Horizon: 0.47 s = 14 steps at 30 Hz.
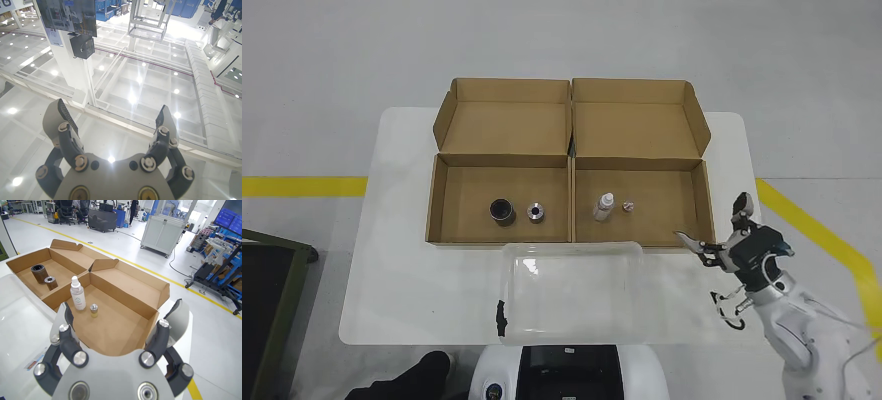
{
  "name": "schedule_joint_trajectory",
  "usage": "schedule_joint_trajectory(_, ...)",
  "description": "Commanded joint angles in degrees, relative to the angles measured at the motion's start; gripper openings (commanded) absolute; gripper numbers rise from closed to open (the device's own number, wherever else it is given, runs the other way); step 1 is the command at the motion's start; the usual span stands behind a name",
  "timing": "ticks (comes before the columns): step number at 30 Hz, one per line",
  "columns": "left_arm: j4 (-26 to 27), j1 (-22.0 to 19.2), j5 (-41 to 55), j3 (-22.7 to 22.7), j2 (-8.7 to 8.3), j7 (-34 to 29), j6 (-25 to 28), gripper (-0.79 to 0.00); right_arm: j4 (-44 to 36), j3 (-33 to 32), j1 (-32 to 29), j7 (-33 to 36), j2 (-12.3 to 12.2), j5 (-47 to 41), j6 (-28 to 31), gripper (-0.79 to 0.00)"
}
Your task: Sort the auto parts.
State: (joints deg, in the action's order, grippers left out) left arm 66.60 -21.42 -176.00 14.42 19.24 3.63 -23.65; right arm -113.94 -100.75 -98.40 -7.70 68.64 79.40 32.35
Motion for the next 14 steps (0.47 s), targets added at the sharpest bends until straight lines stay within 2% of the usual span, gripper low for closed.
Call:
schedule_joint_trajectory(1, 0.00, 0.00, 0.00, 0.00, 0.00, 0.00, 0.00, 0.000, 0.15, -0.37, -0.87, -0.87, -0.01, -0.13, -0.49, 0.000)
schedule_joint_trajectory(5, 0.00, 0.00, 0.00, 0.00, 0.00, 0.00, 0.00, 0.000, 0.87, -1.03, -2.52, -3.18, 0.11, -0.89, -3.23, 0.000)
schedule_joint_trajectory(14, 0.00, 0.00, 0.00, 0.00, 0.00, 0.00, 0.00, -0.001, 0.85, -1.18, -3.06, -3.95, 0.07, -0.73, -3.49, 0.000)
